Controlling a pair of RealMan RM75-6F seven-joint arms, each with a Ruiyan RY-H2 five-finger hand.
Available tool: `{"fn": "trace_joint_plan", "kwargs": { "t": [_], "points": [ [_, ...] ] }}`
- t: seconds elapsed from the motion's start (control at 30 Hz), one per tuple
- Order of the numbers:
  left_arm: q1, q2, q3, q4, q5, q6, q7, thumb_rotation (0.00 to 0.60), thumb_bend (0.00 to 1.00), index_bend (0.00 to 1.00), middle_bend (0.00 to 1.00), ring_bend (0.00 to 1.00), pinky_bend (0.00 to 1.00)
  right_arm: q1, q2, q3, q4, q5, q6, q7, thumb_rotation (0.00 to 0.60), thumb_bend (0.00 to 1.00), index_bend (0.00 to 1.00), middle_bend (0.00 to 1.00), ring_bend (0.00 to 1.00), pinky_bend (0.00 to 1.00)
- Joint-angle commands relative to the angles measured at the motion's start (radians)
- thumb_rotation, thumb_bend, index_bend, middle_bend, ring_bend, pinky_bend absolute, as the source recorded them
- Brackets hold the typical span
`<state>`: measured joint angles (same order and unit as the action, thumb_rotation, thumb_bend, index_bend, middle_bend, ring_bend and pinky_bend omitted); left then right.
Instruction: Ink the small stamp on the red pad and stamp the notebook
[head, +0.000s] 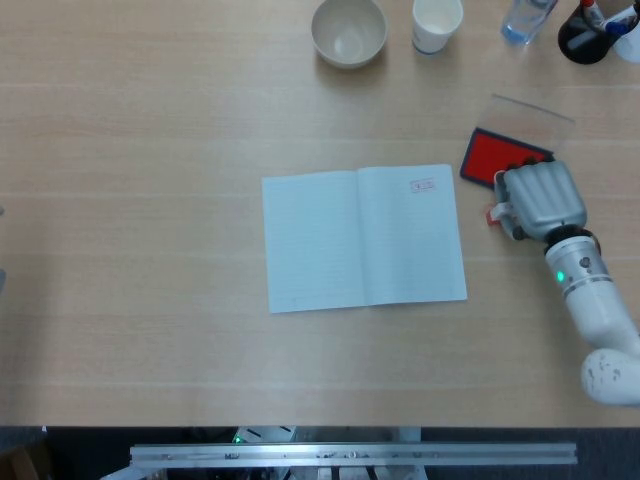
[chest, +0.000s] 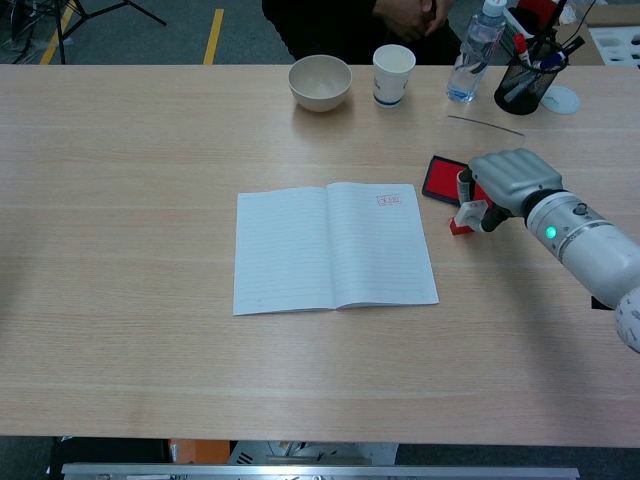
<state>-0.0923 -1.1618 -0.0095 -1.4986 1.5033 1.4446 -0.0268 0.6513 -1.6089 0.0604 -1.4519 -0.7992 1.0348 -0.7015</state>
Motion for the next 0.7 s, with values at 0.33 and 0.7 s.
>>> {"fn": "trace_joint_plan", "kwargs": {
  "t": [0.33,0.7],
  "points": [
    [0.001,-0.001,0.001,0.004,0.0,0.0,-0.003,0.6,0.26,0.24,0.24,0.21,0.2,-0.004,0.0,-0.003,-0.003,-0.022,0.009,-0.003,0.6,0.39,0.57,0.38,0.27,0.29],
    [0.001,-0.004,0.002,0.009,0.0,-0.001,-0.007,0.6,0.26,0.24,0.24,0.21,0.2,-0.01,-0.004,-0.01,0.004,-0.036,0.012,-0.012,0.6,0.38,0.52,0.36,0.24,0.27]
  ]
}}
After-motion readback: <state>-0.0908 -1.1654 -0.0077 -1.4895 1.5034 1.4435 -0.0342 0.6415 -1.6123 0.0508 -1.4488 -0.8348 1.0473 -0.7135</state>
